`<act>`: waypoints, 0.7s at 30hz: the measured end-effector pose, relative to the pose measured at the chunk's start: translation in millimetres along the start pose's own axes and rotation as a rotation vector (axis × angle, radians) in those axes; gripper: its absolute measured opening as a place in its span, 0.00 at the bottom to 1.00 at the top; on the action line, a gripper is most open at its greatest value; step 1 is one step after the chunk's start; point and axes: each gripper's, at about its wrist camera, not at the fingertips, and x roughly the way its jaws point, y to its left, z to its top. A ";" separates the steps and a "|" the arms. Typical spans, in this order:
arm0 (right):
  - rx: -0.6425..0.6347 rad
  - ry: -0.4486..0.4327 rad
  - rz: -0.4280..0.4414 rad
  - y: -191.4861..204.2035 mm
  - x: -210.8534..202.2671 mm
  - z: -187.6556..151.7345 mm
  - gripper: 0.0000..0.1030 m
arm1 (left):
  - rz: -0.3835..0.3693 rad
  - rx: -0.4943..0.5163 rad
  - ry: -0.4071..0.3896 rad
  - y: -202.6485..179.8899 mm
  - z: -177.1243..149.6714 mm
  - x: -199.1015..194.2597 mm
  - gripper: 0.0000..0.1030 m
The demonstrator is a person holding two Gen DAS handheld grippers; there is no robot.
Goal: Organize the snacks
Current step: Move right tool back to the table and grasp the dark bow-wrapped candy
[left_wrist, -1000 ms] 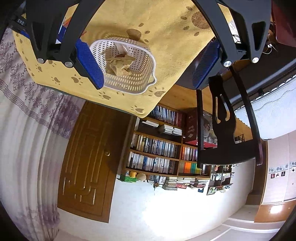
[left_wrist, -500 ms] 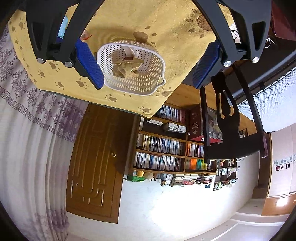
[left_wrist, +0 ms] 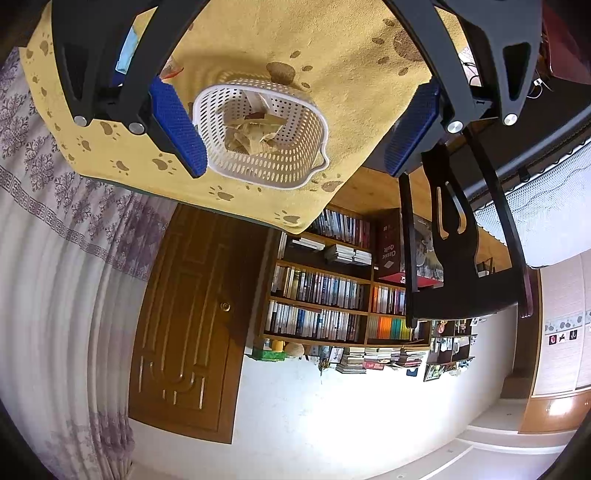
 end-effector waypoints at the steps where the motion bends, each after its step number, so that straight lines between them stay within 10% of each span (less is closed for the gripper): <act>1: -0.003 -0.002 -0.019 1.1 4.4 2.3 0.71 | 0.000 0.000 0.000 0.1 0.1 0.2 0.95; 7: -0.011 -0.035 -0.106 1.8 16.9 14.9 0.68 | 0.002 0.006 0.004 -1.0 -0.6 2.2 0.95; 12: -0.043 -0.042 -0.135 -1.6 13.2 13.9 0.36 | 0.001 0.018 0.017 -5.3 -3.8 7.6 0.95; 21: -0.043 -0.121 -0.176 -25.4 -19.3 7.5 0.34 | -0.049 0.086 0.054 -35.6 -15.7 12.7 0.95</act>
